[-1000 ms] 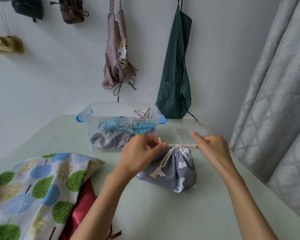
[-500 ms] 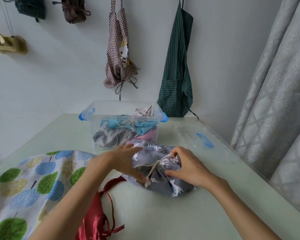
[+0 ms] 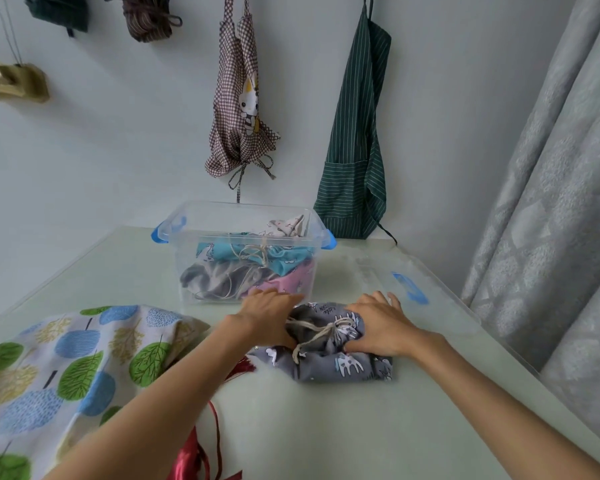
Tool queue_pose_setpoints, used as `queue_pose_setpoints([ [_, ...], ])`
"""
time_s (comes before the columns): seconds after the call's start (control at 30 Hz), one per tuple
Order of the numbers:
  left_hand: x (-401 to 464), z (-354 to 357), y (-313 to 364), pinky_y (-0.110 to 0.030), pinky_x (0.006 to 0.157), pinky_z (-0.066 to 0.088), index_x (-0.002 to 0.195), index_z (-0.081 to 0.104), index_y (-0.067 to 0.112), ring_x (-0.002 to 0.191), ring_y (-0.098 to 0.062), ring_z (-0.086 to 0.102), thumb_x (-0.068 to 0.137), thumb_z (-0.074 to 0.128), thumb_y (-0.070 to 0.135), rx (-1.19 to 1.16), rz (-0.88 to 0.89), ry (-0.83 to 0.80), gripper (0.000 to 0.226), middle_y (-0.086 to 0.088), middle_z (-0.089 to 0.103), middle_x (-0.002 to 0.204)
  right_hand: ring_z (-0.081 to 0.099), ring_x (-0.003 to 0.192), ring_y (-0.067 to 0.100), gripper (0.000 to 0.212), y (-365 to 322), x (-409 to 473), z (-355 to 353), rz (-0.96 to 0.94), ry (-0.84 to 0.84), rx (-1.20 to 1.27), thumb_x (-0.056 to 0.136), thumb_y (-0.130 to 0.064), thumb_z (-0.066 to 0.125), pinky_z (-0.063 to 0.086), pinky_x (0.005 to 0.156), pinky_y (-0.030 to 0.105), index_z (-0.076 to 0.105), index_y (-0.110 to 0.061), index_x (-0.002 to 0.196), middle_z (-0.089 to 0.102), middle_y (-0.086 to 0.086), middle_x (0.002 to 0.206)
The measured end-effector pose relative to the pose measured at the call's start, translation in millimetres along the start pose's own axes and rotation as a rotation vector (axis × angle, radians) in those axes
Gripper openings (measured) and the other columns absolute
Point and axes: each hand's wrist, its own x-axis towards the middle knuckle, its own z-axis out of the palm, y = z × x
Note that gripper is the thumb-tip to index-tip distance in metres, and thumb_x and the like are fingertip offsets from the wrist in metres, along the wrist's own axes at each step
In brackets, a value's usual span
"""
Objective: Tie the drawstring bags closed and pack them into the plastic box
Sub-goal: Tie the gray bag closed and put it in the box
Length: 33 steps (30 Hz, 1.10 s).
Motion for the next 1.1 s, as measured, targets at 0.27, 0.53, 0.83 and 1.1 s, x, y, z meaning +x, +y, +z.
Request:
queue_pose_setpoints([
  [0.27, -39.8, -42.9, 8.0, -0.029, 0.068, 0.047, 0.092, 0.070, 0.024, 0.084, -0.022, 0.064, 0.087, 0.059, 0.046, -0.221, -0.084, 0.243, 0.026, 0.001, 0.067, 0.085, 0.045, 0.112, 0.014, 0.050, 1.1, -31.3, -33.2, -0.152, 0.212, 0.361, 0.079, -0.016, 0.068, 0.038, 0.090, 0.029, 0.057, -0.033, 0.125, 0.060, -0.003, 0.113],
  [0.53, -49.9, -144.6, -46.3, -0.030, 0.069, 0.044, 0.088, 0.075, 0.020, 0.066, -0.017, 0.053, 0.072, 0.078, 0.024, -0.501, -0.148, 0.368, 0.017, 0.003, 0.061, 0.065, 0.059, 0.107, 0.008, 0.048, -29.2, -24.0, -145.8, -0.318, 0.219, 0.685, 0.082, 0.004, 0.064, 0.047, 0.092, 0.018, 0.059, -0.014, 0.125, 0.064, -0.004, 0.116],
  [0.83, -0.4, -138.6, -90.1, -0.031, 0.064, 0.034, 0.103, 0.072, 0.027, 0.090, -0.034, 0.059, 0.087, 0.059, 0.026, -0.122, -0.398, 0.728, 0.020, -0.010, 0.068, 0.094, 0.050, 0.097, 0.019, 0.044, -71.8, 82.5, -132.0, -0.212, 0.904, 0.226, 0.080, -0.004, 0.066, 0.034, 0.073, 0.023, 0.068, -0.030, 0.115, 0.066, -0.003, 0.105],
  [1.1, 15.6, -102.0, -132.0, -0.033, 0.093, 0.047, 0.123, 0.063, 0.021, 0.113, -0.026, 0.056, 0.083, 0.059, 0.008, -0.533, -0.519, 0.270, 0.042, -0.006, 0.061, 0.128, 0.044, 0.129, 0.023, 0.042, -77.1, 111.4, -95.5, -0.090, -0.010, 0.534, 0.095, -0.033, 0.048, 0.035, 0.108, 0.040, 0.048, -0.026, 0.136, 0.049, 0.002, 0.139],
])
